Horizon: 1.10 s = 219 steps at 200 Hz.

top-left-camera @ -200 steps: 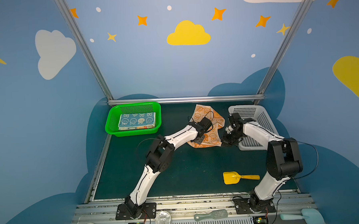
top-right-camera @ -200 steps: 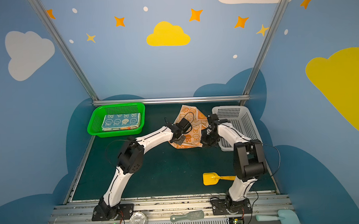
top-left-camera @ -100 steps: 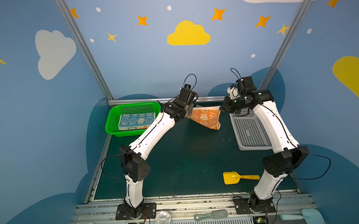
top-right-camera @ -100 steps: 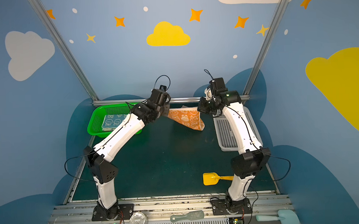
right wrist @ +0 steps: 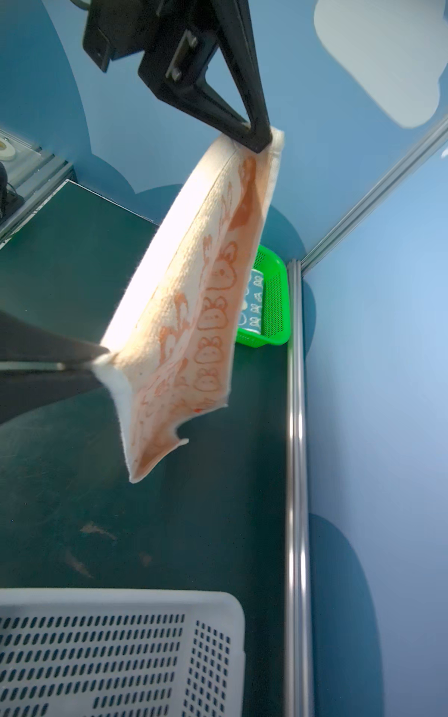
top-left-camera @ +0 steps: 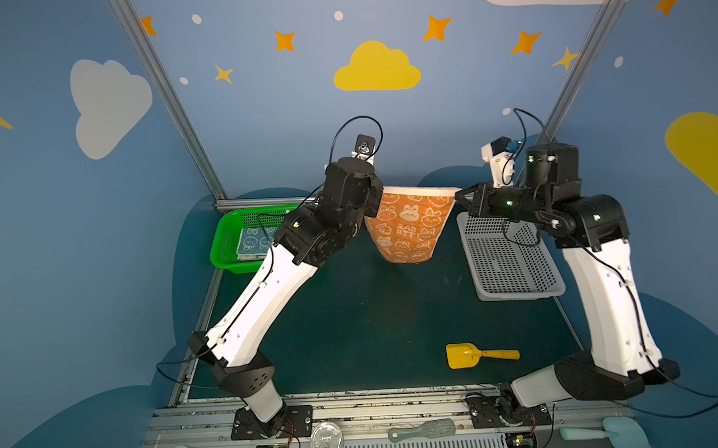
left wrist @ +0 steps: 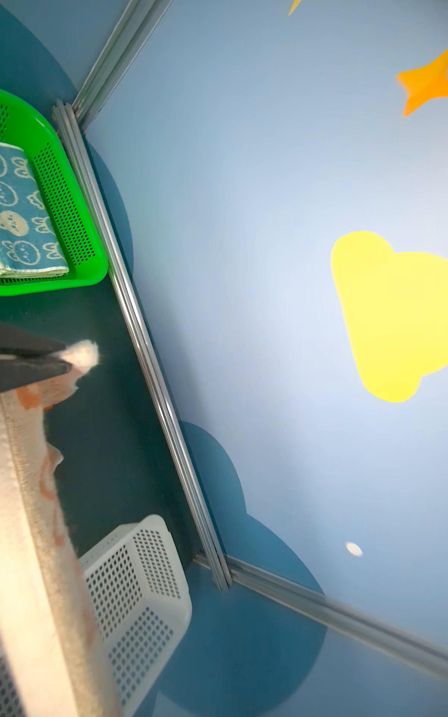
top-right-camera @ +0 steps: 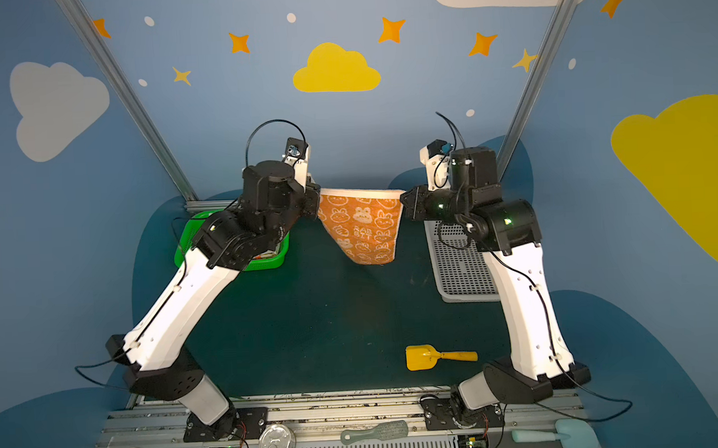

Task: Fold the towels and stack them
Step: 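Lift the orange towel by two corners with both grippers, raising it high, then lower the hanging towel and lay it on the table with both grippers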

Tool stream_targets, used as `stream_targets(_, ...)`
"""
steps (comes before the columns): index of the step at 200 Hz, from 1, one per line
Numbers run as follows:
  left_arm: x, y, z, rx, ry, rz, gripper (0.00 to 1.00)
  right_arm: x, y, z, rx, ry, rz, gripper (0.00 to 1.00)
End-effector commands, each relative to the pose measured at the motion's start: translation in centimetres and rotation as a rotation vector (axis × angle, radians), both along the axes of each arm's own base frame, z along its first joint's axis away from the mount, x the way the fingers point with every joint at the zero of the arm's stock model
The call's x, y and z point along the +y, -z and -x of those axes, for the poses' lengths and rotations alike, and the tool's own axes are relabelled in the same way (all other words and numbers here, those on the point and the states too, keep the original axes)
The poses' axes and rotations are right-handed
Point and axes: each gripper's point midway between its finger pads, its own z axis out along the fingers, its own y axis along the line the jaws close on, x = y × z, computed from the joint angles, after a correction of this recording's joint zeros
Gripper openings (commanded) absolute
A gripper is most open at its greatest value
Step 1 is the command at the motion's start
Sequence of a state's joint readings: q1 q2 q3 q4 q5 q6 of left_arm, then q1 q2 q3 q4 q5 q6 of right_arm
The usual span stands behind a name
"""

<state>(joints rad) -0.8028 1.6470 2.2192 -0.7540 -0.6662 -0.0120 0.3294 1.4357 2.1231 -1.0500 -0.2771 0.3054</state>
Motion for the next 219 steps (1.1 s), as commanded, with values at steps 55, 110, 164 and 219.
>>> stream_targets(55, 4.0, -6.0, 6.9, -0.171, -0.154, -0.102, 0.03, -3.5, -1.5, 1.5, -0.063, 0.108, 0.064, 0.00)
stream_targets(110, 4.3, 0.6, -0.7, -0.022, -0.215, -0.171, 0.03, -4.0, 5.8, -6.1, 0.191, 0.179, 0.118, 0.00)
stream_targets(164, 4.2, 12.1, -9.5, 0.228, -0.197, -0.135, 0.03, -3.9, 12.7, -12.6, 0.350, 0.223, 0.193, 0.00)
stream_targets(219, 4.2, 17.5, -12.0, 0.368, -0.193, -0.094, 0.03, -3.0, 13.7, -12.8, 0.369, 0.206, 0.206, 0.00)
